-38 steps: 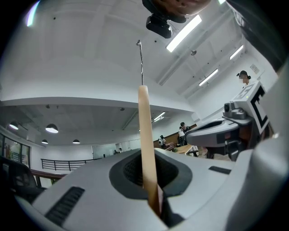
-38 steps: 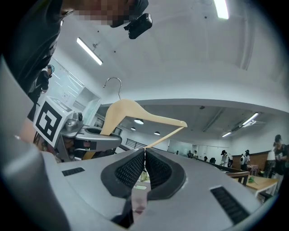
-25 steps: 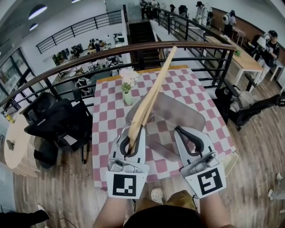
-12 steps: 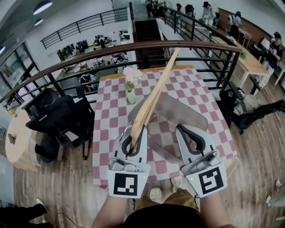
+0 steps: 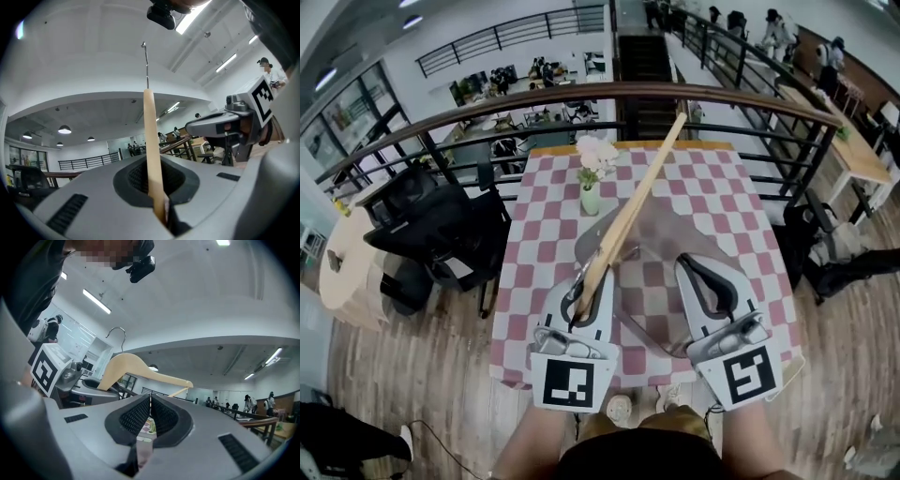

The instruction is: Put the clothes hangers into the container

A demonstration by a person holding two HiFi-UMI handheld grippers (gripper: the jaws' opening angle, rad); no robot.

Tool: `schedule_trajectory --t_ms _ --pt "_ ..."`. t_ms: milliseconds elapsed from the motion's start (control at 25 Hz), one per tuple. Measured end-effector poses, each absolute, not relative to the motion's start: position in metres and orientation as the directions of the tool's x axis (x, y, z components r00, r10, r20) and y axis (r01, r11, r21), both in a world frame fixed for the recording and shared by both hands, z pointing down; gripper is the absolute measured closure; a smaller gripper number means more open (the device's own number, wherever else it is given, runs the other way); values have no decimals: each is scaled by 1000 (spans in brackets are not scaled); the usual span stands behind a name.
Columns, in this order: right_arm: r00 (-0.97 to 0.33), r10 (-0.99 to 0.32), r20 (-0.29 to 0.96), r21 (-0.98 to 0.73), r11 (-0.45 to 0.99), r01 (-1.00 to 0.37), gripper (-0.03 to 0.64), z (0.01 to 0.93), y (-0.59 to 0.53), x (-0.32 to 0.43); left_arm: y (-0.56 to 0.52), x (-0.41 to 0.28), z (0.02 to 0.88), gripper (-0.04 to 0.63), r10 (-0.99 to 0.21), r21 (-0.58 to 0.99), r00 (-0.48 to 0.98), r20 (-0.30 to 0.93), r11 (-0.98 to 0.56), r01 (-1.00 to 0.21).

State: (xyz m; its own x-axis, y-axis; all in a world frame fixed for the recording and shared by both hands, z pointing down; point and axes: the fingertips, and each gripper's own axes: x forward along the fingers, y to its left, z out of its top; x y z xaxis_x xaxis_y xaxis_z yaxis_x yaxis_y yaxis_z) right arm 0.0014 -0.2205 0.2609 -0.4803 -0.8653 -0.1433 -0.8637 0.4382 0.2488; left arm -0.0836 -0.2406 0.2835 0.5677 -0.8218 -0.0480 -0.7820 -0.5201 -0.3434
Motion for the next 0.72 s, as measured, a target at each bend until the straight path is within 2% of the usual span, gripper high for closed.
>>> schedule_trajectory --t_ms 720 --pt "-567 -809 -155 229 529 -817 583 261 -267 20 -271 -65 333 586 -866 -329 466 183 -500 -801"
